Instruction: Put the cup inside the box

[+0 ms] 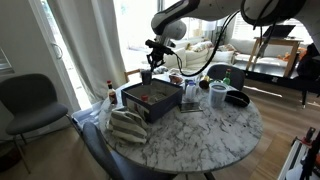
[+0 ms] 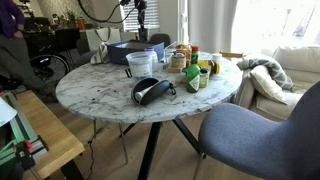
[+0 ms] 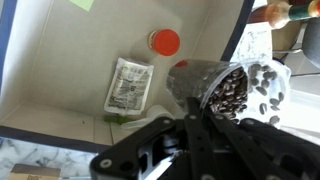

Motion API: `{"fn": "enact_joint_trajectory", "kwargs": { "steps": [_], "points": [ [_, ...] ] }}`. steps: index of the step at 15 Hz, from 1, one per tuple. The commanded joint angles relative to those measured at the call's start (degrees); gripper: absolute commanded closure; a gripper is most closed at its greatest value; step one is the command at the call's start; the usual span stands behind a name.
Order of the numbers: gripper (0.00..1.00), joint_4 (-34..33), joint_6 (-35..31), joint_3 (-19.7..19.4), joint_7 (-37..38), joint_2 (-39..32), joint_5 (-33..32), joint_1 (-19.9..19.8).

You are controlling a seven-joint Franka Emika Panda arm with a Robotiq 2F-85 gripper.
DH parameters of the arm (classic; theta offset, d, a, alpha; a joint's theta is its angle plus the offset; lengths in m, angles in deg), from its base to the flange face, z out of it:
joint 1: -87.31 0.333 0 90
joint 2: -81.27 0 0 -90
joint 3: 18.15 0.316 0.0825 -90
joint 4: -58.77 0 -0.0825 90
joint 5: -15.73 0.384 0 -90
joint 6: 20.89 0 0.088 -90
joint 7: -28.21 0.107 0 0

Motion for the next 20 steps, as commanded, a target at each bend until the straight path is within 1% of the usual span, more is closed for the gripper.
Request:
{"fn": "enact_joint_trajectory", "kwargs": {
  "steps": [1,3,7,9,11,15,17,20],
  "points": [
    [0.99,2.85,-7.39,0.46,3.83,-0.91,0.68,1.31],
    [0.99,5.54,-11.74,0.51,5.56,-1.22,0.35,2.24],
    [0.99,13.69,-21.29,-1.35,10.88,0.32,-0.79,4.09],
    [0.99,16.19,-25.02,-1.36,12.49,0.26,-0.3,4.23],
    [0.99,18.15,-28.0,-0.49,12.99,-0.07,0.6,3.87],
    [0.99,20.42,-30.0,0.47,13.39,0.11,1.2,3.48],
    [0.99,20.88,-31.03,0.27,13.89,0.41,0.9,3.57],
    [0.99,20.7,-30.16,-0.72,14.48,0.68,-0.3,3.91]
  ]
}}
